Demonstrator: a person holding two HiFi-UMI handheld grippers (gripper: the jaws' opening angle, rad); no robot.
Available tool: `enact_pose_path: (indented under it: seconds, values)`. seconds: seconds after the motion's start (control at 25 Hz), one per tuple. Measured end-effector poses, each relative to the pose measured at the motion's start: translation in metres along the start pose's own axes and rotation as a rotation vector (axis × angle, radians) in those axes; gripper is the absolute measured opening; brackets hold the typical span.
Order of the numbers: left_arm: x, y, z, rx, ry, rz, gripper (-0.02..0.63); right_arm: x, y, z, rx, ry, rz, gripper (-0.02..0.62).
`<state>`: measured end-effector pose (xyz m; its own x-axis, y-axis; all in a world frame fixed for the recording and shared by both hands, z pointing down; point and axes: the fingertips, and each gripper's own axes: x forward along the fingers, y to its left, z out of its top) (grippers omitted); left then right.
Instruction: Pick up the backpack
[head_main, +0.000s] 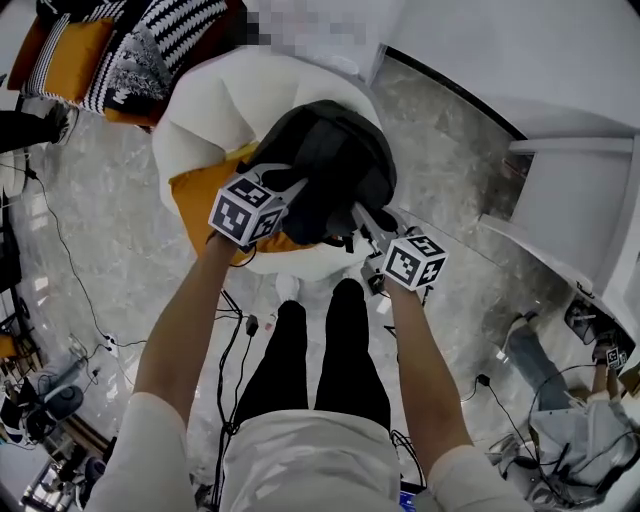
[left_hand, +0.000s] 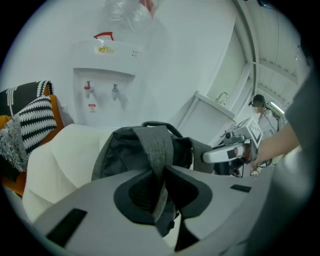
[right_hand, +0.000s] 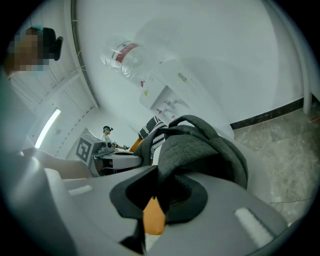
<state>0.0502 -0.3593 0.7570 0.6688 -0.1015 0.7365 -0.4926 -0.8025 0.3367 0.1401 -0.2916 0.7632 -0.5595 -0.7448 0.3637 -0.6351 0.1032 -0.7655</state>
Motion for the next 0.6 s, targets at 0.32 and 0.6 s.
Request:
enact_pose_path:
  seconds: [0.32, 0.6]
  values:
    - [-0.049, -0.017, -0.006, 0.001, -0.044, 0.014, 0.051, -0.015, 0.045, -0.007, 0.0, -0.026, 0.001, 0.035]
    - [-0.086, -0.028, -0.011, -0.012, -0.083, 0.017, 0.051, -0.022, 0.075, -0.012, 0.011, -0.028, 0.002, 0.037]
